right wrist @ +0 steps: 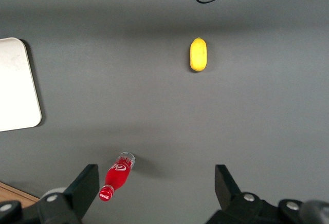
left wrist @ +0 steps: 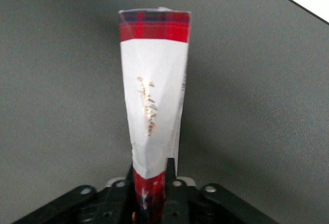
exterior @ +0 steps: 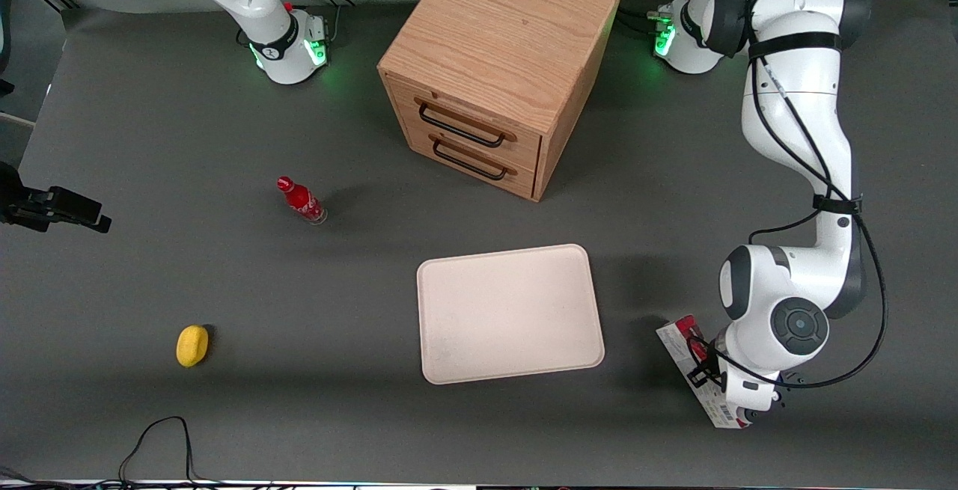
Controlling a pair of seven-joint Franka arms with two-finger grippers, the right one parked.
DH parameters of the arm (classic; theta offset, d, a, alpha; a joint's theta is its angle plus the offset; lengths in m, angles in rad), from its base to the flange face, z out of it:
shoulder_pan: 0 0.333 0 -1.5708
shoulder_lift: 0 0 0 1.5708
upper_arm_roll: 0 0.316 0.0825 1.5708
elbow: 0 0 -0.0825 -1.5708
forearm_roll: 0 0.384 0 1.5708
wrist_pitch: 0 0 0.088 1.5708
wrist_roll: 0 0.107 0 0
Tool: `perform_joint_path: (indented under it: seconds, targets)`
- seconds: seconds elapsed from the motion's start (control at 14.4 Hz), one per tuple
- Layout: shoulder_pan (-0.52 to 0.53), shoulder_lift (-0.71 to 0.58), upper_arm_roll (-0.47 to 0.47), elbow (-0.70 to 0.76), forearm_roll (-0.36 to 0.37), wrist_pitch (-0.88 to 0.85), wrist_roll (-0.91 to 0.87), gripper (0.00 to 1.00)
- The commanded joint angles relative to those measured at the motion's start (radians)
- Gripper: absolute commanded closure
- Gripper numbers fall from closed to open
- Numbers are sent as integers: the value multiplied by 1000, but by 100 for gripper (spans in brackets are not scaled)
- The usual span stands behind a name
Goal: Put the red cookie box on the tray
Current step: 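Lift the cookie box upright and carry it over the white tray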
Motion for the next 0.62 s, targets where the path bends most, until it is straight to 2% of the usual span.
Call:
perform_joint_path:
  seconds: [0.0,0.14,0.55]
  targets:
    - [-11,-82,22,-32,19,-45,8,100]
    - [-2,-152,22,-21,51,-158,69,100]
    - [24,-372,20,-11,56,-397,327,100]
